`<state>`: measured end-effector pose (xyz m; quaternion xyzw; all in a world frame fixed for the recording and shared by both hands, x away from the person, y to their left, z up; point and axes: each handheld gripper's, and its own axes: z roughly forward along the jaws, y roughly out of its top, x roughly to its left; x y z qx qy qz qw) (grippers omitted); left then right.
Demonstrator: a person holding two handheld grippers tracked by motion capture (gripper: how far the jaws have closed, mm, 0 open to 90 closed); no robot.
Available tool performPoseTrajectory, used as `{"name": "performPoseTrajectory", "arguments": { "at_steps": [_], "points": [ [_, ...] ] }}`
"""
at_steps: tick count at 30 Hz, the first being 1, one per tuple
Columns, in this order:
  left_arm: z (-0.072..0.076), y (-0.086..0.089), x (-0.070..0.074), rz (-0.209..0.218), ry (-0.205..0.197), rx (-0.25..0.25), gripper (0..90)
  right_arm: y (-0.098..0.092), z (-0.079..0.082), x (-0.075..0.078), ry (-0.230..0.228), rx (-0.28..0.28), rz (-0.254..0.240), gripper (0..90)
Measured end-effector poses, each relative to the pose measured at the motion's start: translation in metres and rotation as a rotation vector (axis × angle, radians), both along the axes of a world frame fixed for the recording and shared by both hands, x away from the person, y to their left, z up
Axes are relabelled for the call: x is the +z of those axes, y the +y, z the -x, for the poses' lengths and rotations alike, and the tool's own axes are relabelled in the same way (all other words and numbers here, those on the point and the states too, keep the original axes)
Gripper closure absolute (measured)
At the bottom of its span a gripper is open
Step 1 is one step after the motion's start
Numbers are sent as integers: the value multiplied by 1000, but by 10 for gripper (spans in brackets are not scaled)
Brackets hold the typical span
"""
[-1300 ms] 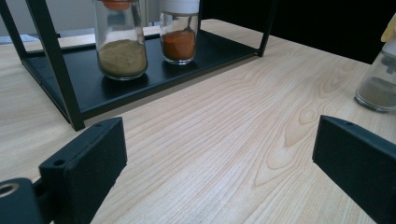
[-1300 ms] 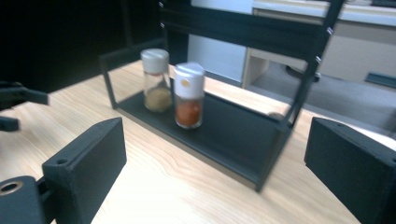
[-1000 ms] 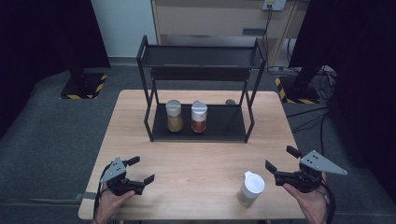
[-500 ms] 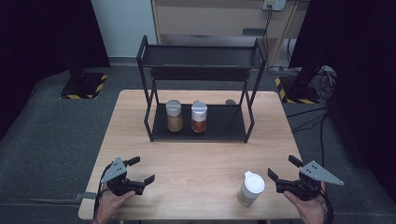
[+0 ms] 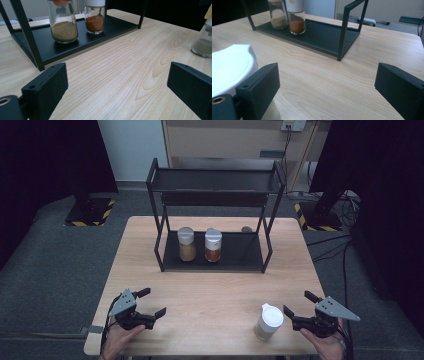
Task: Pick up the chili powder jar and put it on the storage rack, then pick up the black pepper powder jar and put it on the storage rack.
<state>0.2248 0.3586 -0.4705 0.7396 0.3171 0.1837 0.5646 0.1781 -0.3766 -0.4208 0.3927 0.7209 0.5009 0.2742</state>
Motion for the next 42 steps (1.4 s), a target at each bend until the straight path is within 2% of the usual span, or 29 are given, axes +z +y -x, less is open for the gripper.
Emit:
{"name": "performPoseTrajectory", "arguments": {
  "at_steps": [8, 29, 34, 42],
  "points": [
    [-1, 0, 0, 4, 0, -5, 25, 2, -3, -4, 0, 27, 16, 70],
    [0, 1, 0, 3, 3, 1, 25, 0, -3, -6, 14, 4, -4, 72],
    [-1, 1, -1, 7, 3, 1, 25, 1, -2, -5, 8, 3, 1, 72],
    [0, 0, 0, 1, 1, -1, 26, -2, 1, -5, -5, -13, -18, 70]
  ]
}}
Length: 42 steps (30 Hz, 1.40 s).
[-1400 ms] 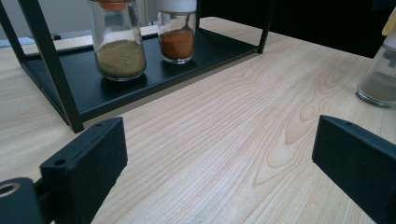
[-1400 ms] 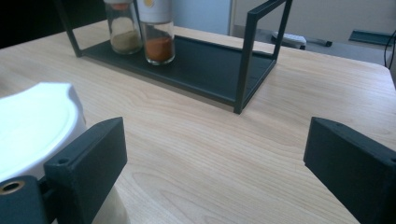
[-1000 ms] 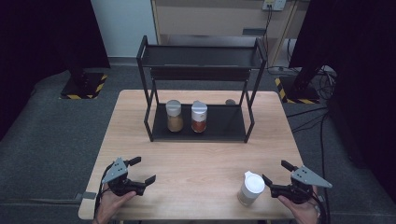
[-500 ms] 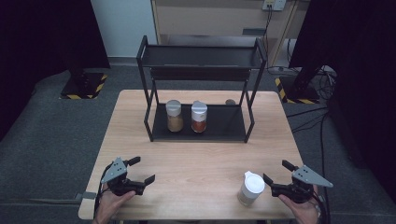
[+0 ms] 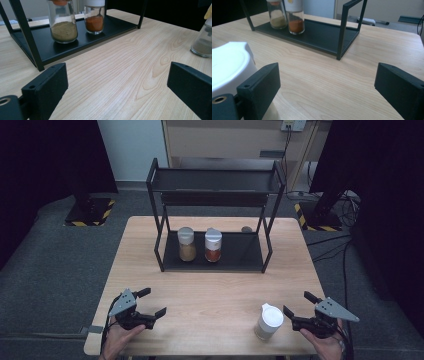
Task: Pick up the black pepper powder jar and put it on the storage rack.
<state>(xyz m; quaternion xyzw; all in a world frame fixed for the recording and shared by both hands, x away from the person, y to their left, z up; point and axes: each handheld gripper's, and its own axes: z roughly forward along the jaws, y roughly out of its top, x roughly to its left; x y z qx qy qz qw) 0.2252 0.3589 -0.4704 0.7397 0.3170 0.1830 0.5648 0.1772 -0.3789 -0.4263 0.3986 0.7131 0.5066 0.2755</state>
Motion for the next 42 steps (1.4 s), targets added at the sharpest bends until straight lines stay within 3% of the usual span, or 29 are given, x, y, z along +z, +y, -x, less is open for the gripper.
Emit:
{"name": "performPoseTrajectory", "arguments": {
  "at_steps": [12, 26, 33, 42],
  "points": [
    [0, 0, 0, -4, 7, 9, 25, -2, 8, 13, -22, -34, -46, 59],
    [0, 0, 0, -1, 8, 8, 25, -1, 12, 63, 9, 33, -80, 49],
    [0, 0, 0, -3, 8, 7, 25, 8, 18, 83, 4, 76, -53, 46],
    [0, 0, 0, -2, 8, 7, 25, 28, 21, 93, 60, 111, -15, 55]
  ]
}}
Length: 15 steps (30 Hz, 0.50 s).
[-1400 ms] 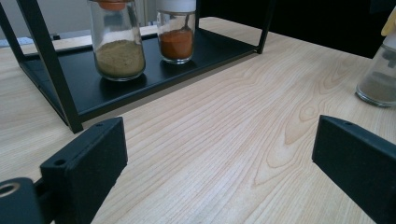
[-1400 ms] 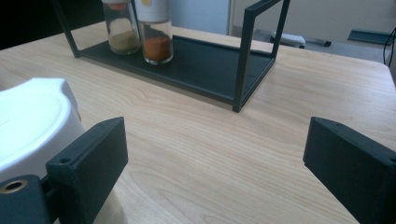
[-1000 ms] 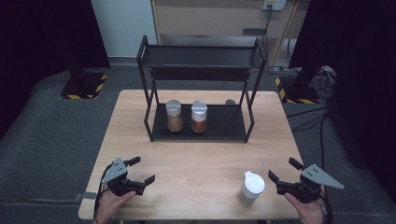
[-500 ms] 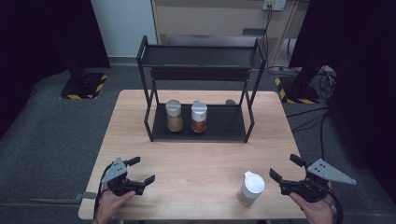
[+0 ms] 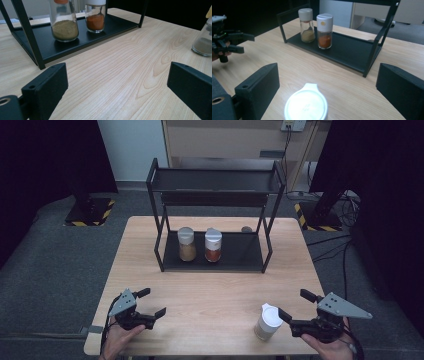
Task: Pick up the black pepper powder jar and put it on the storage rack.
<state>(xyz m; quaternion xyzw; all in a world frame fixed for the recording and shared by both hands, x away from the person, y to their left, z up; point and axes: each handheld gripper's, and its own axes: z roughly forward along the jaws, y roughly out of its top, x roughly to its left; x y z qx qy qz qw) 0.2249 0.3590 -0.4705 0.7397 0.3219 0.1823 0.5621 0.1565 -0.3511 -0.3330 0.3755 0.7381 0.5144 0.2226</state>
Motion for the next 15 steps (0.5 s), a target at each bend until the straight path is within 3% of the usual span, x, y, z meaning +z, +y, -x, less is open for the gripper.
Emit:
{"name": "performPoseTrajectory", "arguments": {
  "at_steps": [5, 15],
  "points": [
    [0, 0, 0, -1, 1, 1, 25, 9, 1, -2, -2, 18, 30, 55],
    [0, 0, 0, 0, -1, -2, 25, 21, -4, -16, 37, 42, 54, 55]
  ]
}}
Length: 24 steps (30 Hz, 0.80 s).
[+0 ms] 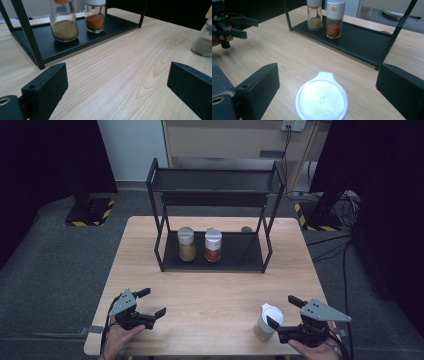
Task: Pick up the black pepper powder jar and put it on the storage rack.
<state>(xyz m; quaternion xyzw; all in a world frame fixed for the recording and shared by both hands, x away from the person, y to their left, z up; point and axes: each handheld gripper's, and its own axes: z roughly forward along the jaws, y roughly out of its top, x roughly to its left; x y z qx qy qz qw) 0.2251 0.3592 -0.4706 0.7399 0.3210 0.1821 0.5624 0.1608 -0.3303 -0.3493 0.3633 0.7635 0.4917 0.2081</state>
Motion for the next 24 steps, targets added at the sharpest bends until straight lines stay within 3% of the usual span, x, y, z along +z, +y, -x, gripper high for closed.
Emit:
{"name": "performPoseTrajectory", "arguments": {
  "at_steps": [7, 13, 24],
  "points": [
    [0, 0, 0, 1, 0, 0, 25, 9, -3, -12, 18, 3, 23, 60],
    [0, 0, 0, 0, 1, 1, 25, 22, -2, -19, 12, -9, 87, 73],
    [0, 0, 0, 0, 0, 2, 25, 25, -6, -37, 48, -16, 79, 138]
  ]
}}
